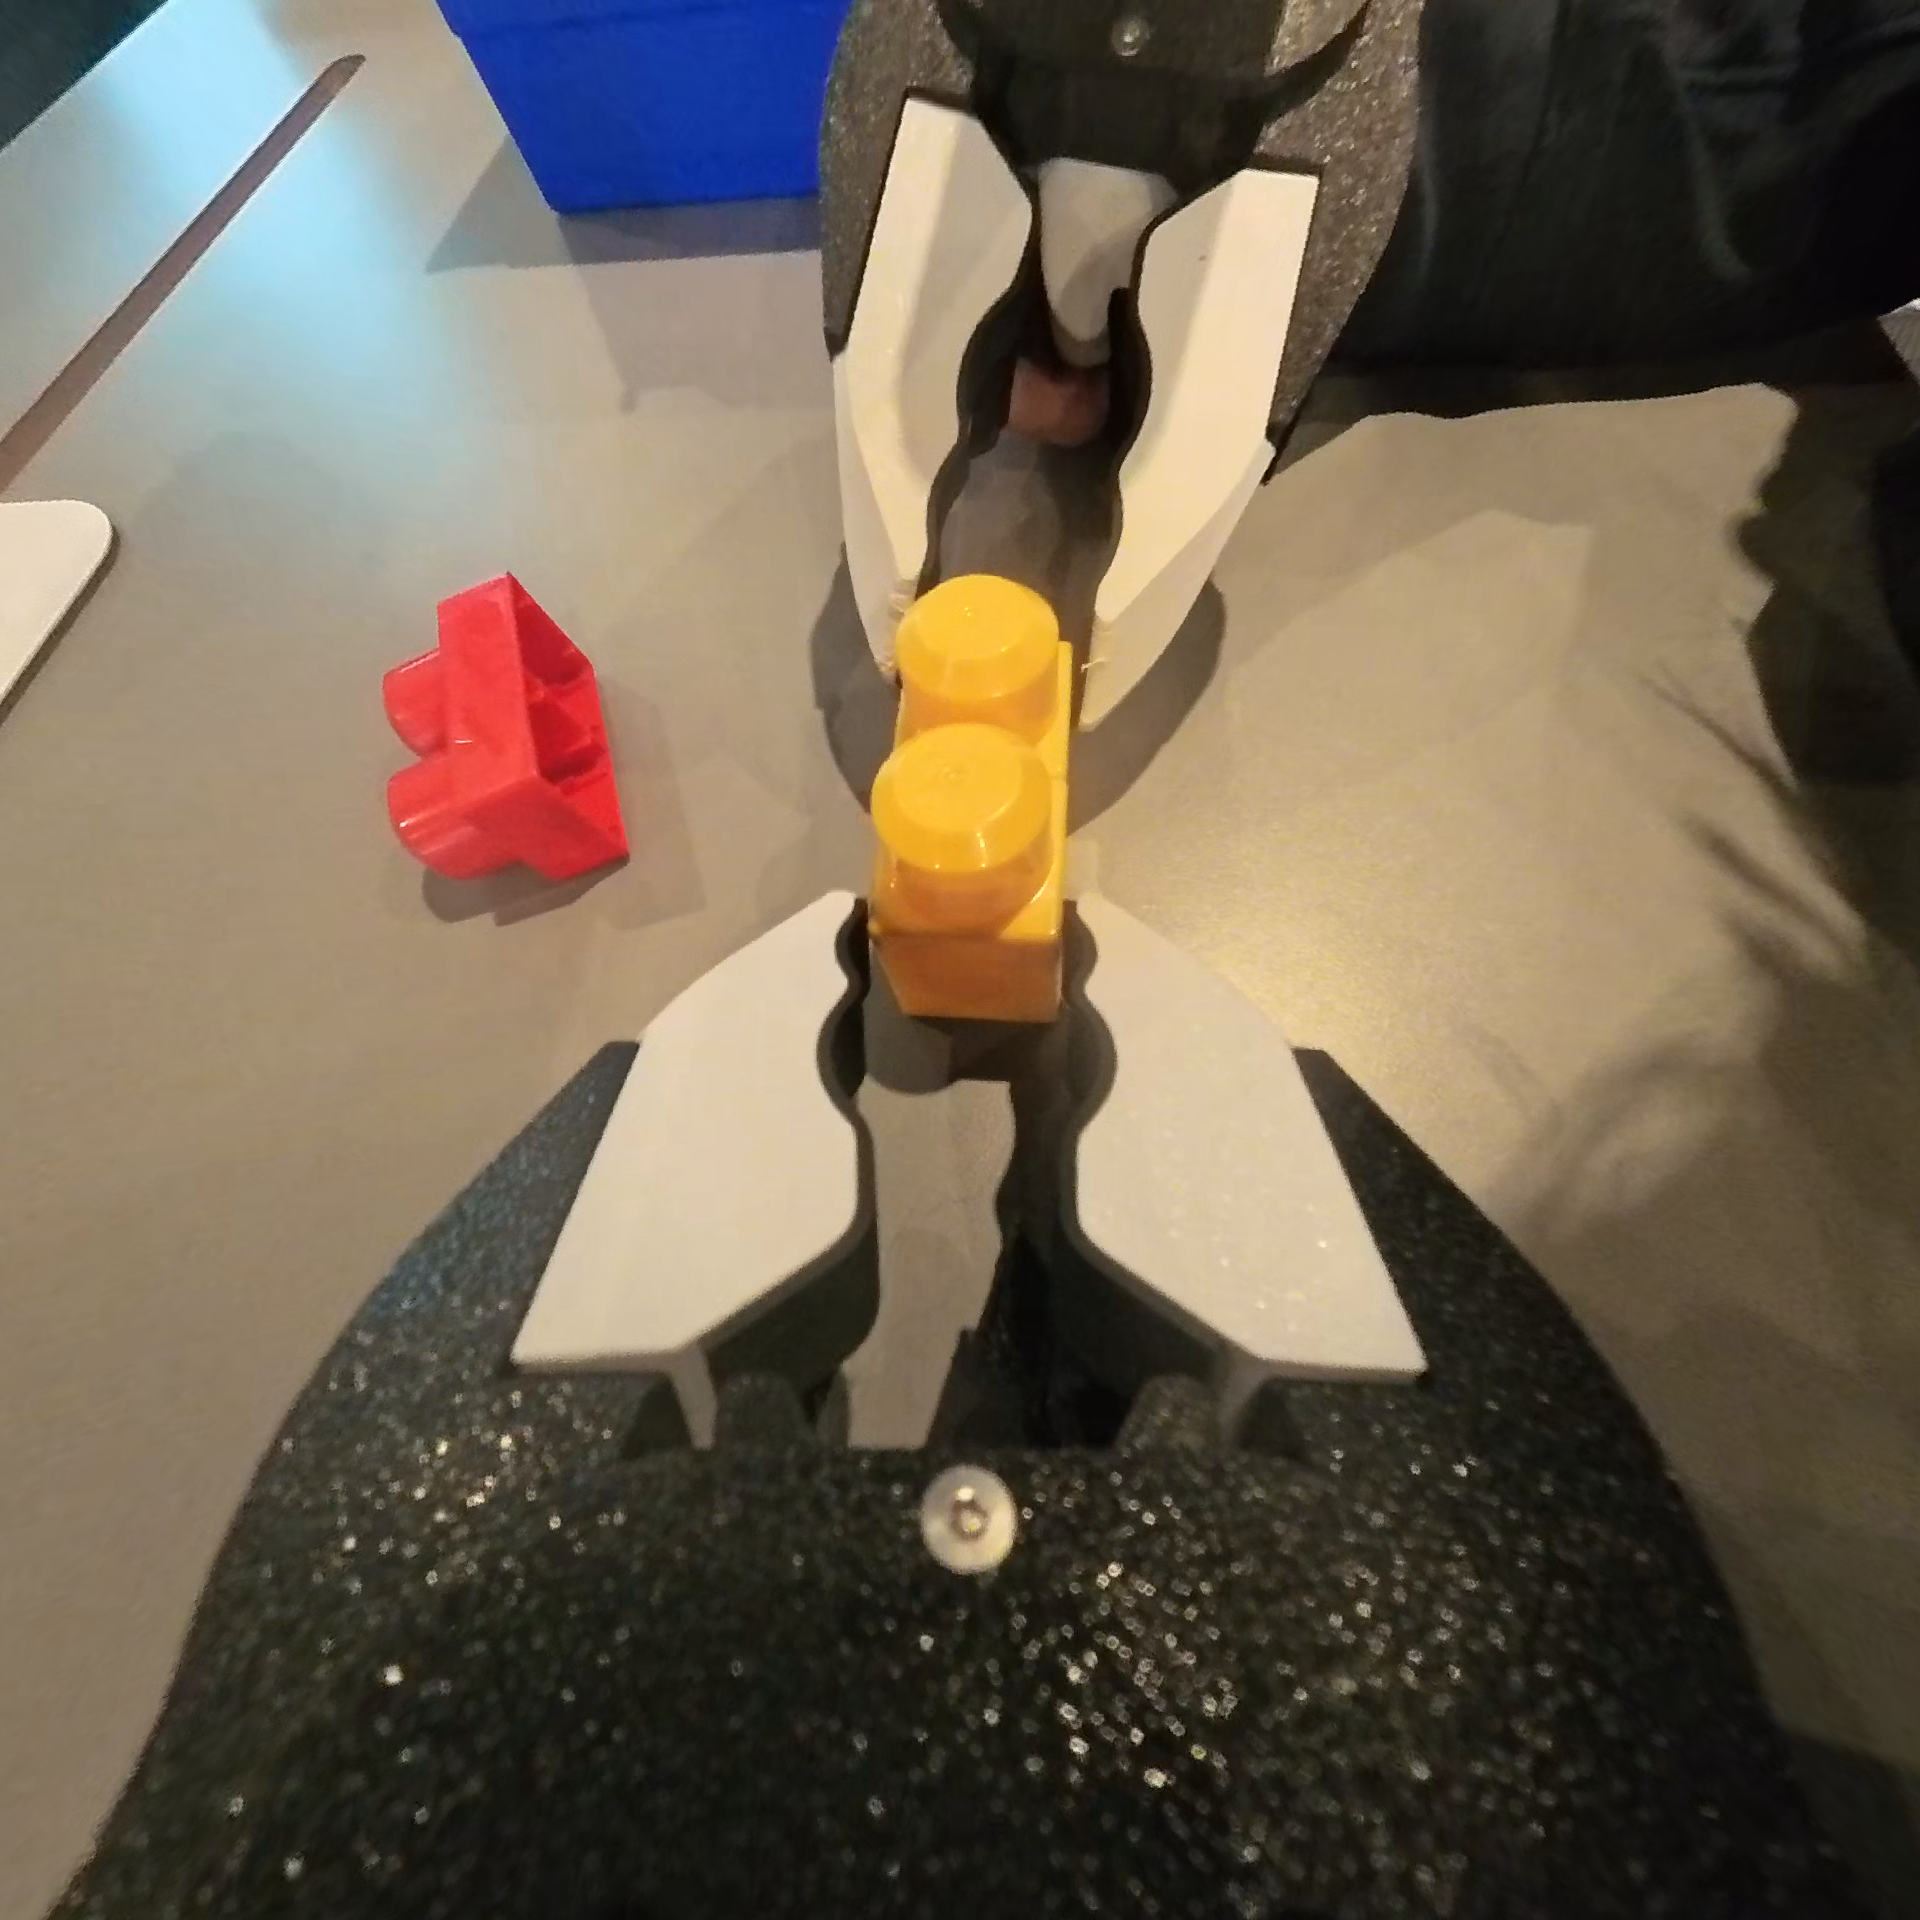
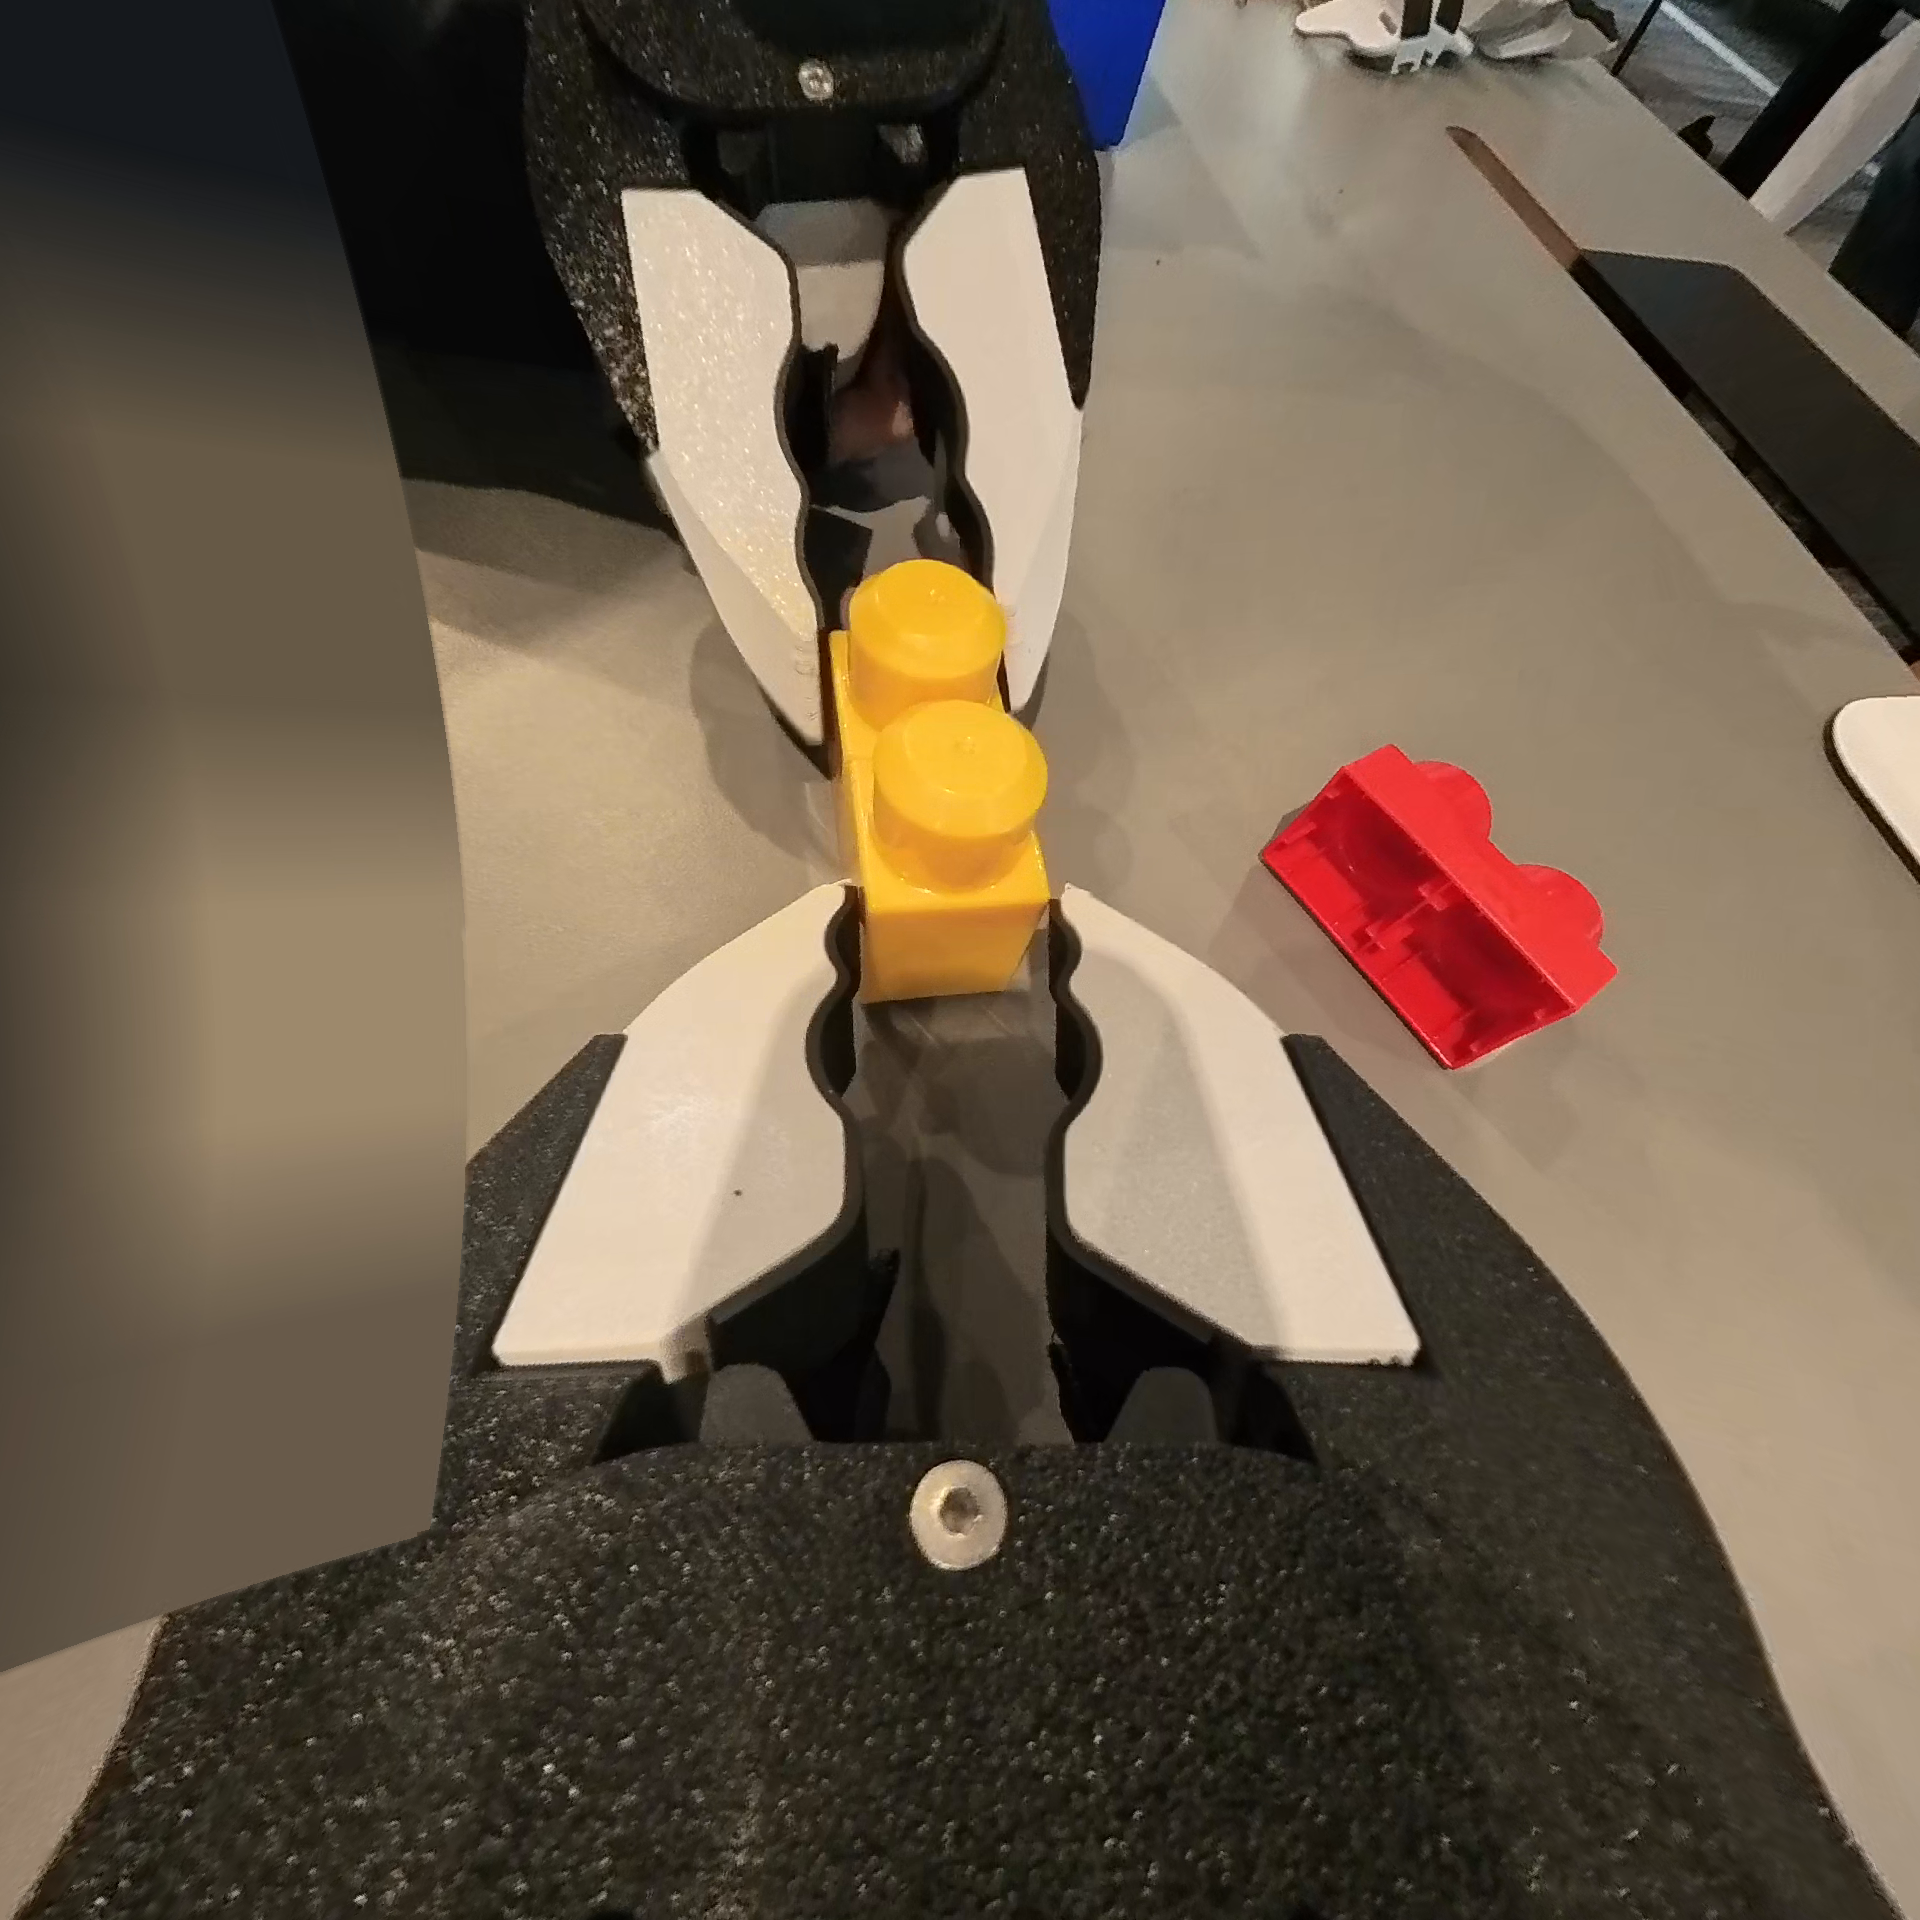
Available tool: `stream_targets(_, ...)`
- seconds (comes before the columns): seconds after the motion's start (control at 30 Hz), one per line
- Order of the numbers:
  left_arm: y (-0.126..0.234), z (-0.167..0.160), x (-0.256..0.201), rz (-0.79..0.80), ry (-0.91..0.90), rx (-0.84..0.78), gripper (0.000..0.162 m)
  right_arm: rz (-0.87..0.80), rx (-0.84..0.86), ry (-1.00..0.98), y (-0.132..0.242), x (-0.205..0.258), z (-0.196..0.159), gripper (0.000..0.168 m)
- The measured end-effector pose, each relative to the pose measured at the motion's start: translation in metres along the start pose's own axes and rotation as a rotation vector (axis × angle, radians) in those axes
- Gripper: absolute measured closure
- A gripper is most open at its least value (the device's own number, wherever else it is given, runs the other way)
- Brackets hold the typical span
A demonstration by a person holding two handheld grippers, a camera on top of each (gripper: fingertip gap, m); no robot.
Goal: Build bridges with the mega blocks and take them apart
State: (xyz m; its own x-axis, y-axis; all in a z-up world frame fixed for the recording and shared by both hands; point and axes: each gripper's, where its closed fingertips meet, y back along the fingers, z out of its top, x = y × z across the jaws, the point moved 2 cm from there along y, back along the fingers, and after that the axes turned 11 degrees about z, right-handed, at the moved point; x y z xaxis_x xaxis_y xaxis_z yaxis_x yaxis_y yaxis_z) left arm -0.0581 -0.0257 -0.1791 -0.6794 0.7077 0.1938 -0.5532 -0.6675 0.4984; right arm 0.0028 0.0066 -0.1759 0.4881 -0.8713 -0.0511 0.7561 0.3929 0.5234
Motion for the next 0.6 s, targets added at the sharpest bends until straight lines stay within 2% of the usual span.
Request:
stream_targets(0.37, 0.013, -0.002, 0.005, 0.007, 0.072, -0.01, 0.106, -0.005, -0.045, -0.007, 0.01, -0.001, 0.003, 0.118)
stream_targets(0.47, 0.029, 0.0, 0.015, 0.064, 0.106, -0.051, 0.106, -0.046, -0.101, -0.018, 0.024, -0.007, 0.008, 0.118)
stream_targets(0.6, 0.045, 0.018, 0.042, 0.155, 0.244, -0.167, 0.111, -0.16, -0.188, -0.008, 0.044, -0.019, 0.02, 0.123)
